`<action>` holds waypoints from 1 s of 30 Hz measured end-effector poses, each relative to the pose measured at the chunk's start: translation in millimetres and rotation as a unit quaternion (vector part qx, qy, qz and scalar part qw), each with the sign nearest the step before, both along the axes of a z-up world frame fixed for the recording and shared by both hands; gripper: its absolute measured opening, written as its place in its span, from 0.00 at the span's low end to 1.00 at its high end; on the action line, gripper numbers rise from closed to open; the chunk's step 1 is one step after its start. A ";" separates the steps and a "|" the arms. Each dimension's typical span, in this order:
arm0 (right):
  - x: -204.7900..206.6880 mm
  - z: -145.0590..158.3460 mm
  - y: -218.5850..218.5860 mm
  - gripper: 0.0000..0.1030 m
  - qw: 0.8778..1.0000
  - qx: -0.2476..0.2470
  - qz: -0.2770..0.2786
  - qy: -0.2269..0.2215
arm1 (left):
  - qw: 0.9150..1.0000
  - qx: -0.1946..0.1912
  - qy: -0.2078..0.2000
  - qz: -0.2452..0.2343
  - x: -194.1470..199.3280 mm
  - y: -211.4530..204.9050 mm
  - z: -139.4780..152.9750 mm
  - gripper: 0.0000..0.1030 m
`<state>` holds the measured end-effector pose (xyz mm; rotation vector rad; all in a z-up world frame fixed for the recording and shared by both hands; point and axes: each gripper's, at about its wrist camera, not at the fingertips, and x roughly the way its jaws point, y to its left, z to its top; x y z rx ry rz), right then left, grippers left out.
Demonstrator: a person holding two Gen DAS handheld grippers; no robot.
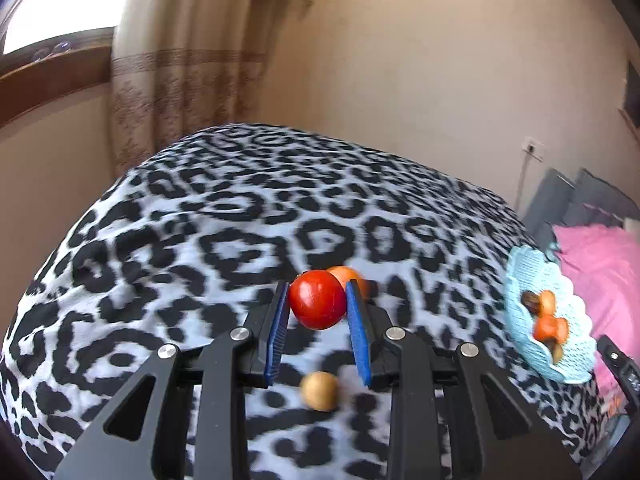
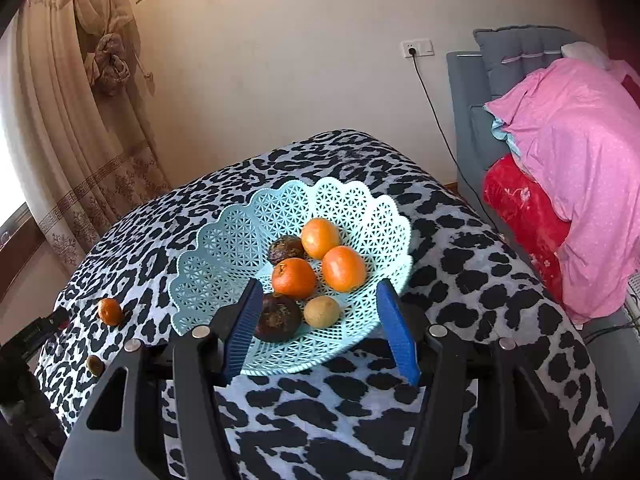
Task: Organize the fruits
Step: 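Carry the red tomato into the blue basket and open the left tool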
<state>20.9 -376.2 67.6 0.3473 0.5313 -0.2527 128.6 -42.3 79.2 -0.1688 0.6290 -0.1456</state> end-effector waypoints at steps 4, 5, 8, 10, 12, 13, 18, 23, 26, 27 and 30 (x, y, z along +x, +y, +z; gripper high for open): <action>-0.9 -3.5 -5.0 0.59 1.000 -0.004 -0.001 0.001 | 0.999 0.007 -0.007 -0.036 -5.9 -27.1 9.9 0.28; -0.2 -4.1 -5.6 0.59 1.000 -0.005 -0.001 0.001 | 0.999 0.007 -0.008 -0.044 -6.8 -33.4 11.6 0.28; -0.3 -5.4 -7.8 0.60 1.000 -0.008 -0.001 0.000 | 0.997 0.010 -0.007 -0.075 -7.5 -58.3 16.2 0.28; -1.9 -5.4 -8.2 0.60 1.000 -0.013 -0.001 -0.005 | 0.996 0.010 -0.005 -0.091 -7.6 -71.2 18.0 0.28; -3.0 -6.2 -7.8 0.60 1.000 -0.019 -0.002 -0.009 | 0.994 0.010 -0.003 -0.109 -7.8 -85.0 19.3 0.28; -3.8 -6.6 -7.7 0.60 1.000 -0.022 -0.002 -0.012 | 0.992 0.012 -0.002 -0.122 -8.0 -94.9 20.3 0.28; -5.5 -10.3 -5.8 0.67 1.000 -0.024 0.001 -0.019 | 0.987 0.022 -0.004 -0.162 -9.2 -129.2 19.9 0.28; -6.1 -13.3 -5.9 0.67 0.999 -0.024 -0.004 -0.020 | 0.980 0.030 0.004 -0.197 -6.7 -162.7 12.6 0.28; -6.6 -14.5 -8.4 0.67 1.000 -0.020 -0.011 -0.021 | 0.977 0.036 0.010 -0.211 -5.2 -176.0 6.7 0.28; -6.8 -14.8 -9.0 0.67 1.000 -0.019 -0.012 -0.021 | 0.976 0.037 0.011 -0.215 -5.1 -179.6 5.5 0.28; -7.0 -15.3 -10.8 0.67 1.000 -0.015 -0.017 -0.021 | 0.973 0.038 0.012 -0.226 -4.7 -187.7 2.2 0.29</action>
